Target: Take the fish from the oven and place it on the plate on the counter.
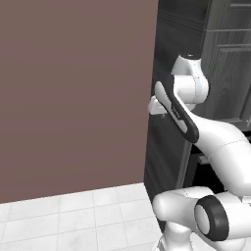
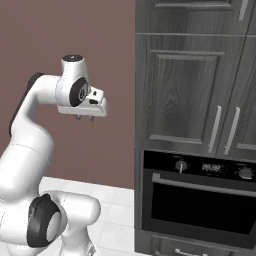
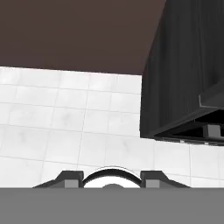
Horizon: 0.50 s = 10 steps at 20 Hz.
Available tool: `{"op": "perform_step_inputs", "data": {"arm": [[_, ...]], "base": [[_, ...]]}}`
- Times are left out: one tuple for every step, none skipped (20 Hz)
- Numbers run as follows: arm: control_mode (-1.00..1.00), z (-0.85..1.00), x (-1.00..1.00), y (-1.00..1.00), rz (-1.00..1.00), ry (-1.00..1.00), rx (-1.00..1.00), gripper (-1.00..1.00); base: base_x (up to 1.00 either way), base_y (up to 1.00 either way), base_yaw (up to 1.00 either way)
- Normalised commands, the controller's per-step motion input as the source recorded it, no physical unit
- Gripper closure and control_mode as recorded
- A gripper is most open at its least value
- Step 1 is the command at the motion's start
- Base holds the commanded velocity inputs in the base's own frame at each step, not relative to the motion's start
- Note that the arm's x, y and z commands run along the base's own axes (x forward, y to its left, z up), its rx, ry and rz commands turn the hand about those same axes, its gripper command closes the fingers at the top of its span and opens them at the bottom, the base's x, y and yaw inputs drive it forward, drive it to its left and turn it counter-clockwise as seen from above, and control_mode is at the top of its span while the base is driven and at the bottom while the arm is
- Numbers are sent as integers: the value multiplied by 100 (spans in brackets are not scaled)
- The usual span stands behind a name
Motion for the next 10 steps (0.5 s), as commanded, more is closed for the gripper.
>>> {"op": "perform_step_inputs", "data": {"arm": [[-100,0,0,0,0,3,0,-100],[-100,0,0,-5,-4,8,0,-100],[-100,-3,0,-39,-15,10,3,-100],[-100,-4,0,-55,-26,11,8,-100],[-100,-3,0,-68,-32,11,11,-100],[-100,-1,0,-89,-41,4,16,-100],[-100,-1,0,-100,-49,0,22,-100],[-100,0,0,-100,-51,0,24,-100],[-100,0,0,-100,-52,0,25,-100],[-100,0,0,-100,-53,0,26,-100]], "base": [[0,0,0],[0,0,0],[0,0,0],[0,0,0],[0,0,0],[0,0,0],[0,0,0],[0,0,0],[0,0,0],[0,0,0]]}}
